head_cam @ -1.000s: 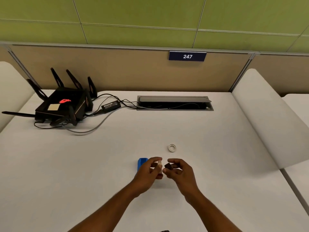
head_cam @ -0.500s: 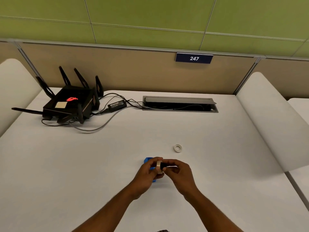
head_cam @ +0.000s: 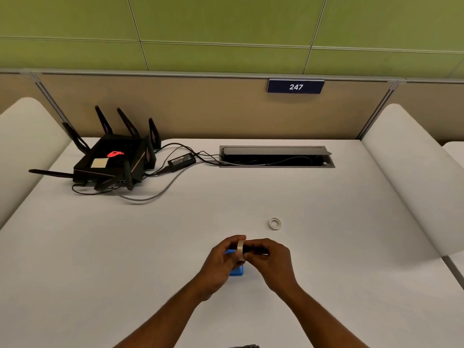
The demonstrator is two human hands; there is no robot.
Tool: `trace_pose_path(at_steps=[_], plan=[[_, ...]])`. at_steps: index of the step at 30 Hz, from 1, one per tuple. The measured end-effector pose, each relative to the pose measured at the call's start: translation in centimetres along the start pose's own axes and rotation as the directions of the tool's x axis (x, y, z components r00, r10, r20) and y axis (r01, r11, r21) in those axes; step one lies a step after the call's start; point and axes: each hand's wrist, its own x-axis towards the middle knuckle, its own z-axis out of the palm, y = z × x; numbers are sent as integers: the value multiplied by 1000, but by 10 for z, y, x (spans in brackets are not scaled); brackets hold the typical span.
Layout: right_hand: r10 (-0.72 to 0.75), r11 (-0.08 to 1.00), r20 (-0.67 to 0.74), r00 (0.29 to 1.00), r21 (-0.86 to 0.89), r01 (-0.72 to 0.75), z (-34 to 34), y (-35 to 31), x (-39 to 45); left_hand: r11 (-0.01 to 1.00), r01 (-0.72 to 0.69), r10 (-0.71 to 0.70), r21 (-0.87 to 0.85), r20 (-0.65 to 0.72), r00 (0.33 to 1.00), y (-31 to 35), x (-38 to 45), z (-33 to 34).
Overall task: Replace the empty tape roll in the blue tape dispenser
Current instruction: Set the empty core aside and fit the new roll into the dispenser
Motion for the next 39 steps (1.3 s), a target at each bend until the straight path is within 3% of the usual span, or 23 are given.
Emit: trace_pose_path(at_steps=[7,19,25,39], plan=[[71,997,65,995,29,-73,-13,0,9,999,-14,14,30,15,1000,3,2,4],[19,1000,53,998,23,-20,-18,-6,13,1000,-7,8,-9,30,1000,14,-3,5],[28,997,113,993,67,-36,-25,-11,15,999,-11,9,43,42,999,26,-1,3],[-25,999,6,1000,39,25,-11,-6,3,1000,10,-10,0,-67,998,21,-2,13]])
